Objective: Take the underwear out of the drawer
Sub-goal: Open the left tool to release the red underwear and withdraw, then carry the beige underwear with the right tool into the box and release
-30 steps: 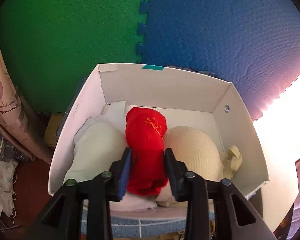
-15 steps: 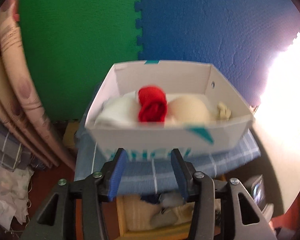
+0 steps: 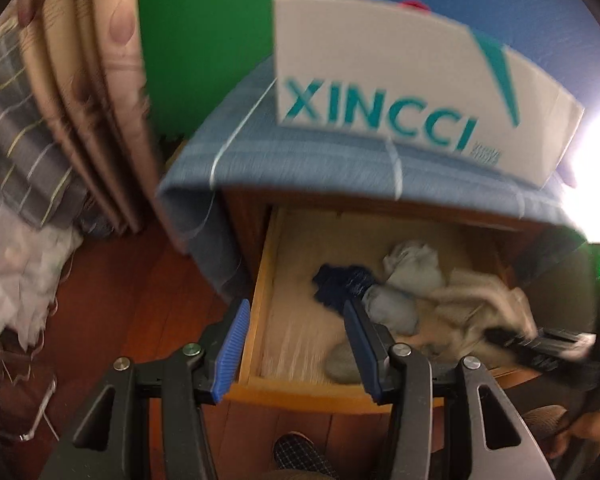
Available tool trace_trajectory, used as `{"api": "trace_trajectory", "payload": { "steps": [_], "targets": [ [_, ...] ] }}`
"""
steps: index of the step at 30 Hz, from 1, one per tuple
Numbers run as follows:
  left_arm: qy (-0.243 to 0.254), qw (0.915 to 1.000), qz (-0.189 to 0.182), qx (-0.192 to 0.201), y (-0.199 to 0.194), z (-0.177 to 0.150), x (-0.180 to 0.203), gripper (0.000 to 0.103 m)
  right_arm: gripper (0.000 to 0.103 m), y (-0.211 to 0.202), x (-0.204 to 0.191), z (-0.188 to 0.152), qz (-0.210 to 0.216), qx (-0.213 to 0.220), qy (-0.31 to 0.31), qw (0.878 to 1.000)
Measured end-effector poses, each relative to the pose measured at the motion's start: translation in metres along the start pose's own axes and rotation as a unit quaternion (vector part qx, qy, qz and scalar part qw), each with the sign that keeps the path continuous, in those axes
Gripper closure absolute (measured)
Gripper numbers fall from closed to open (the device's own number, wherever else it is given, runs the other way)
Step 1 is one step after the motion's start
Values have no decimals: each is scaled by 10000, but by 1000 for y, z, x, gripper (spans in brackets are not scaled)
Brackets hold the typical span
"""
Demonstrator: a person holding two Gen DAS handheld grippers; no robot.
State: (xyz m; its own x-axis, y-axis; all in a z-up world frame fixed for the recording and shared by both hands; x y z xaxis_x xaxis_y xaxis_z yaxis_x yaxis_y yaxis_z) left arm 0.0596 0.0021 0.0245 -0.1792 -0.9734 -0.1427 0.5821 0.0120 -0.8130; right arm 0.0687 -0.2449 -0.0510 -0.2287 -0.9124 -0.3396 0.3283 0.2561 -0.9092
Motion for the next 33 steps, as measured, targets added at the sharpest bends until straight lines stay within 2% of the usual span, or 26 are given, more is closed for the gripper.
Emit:
{"api": "trace_trajectory", "payload": {
  "steps": [8,12,16,25,33],
  "targets": [
    [-475,9982,-56,-362,30,-38,-8,53,74,-23,5,4,194,100,155,9996],
    [-716,9971,-155,-187,28,-41,-15,53,74,-47,-1,5,276,213,52,9994],
    [-863,9958,-195,-238,32,-44,-19,53,74,-79,-11,4,396,372,-132,9984],
    [-864,9958,-226,-208,32,-43,-17,53,74,-150,-42,3,649,727,-502,9940],
    [-1023,9941,-316,-193,33,-44,-23,53,75,-231,-84,29,1090,1339,-685,9826]
  ]
}}
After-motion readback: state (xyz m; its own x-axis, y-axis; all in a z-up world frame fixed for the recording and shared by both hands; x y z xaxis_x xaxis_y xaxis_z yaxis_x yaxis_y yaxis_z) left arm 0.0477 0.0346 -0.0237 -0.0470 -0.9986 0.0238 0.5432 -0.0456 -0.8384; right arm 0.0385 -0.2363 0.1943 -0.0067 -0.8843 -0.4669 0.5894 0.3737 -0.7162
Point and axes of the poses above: each gripper's, at about its wrist camera, not at the fingertips, and y roughly the way its jaws point, x to its right, z to its top, the point moved 3 cm from there along y, roughly the way its jaws point, and after that the axes turned 15 degrees about y, right-handed, at the moved point
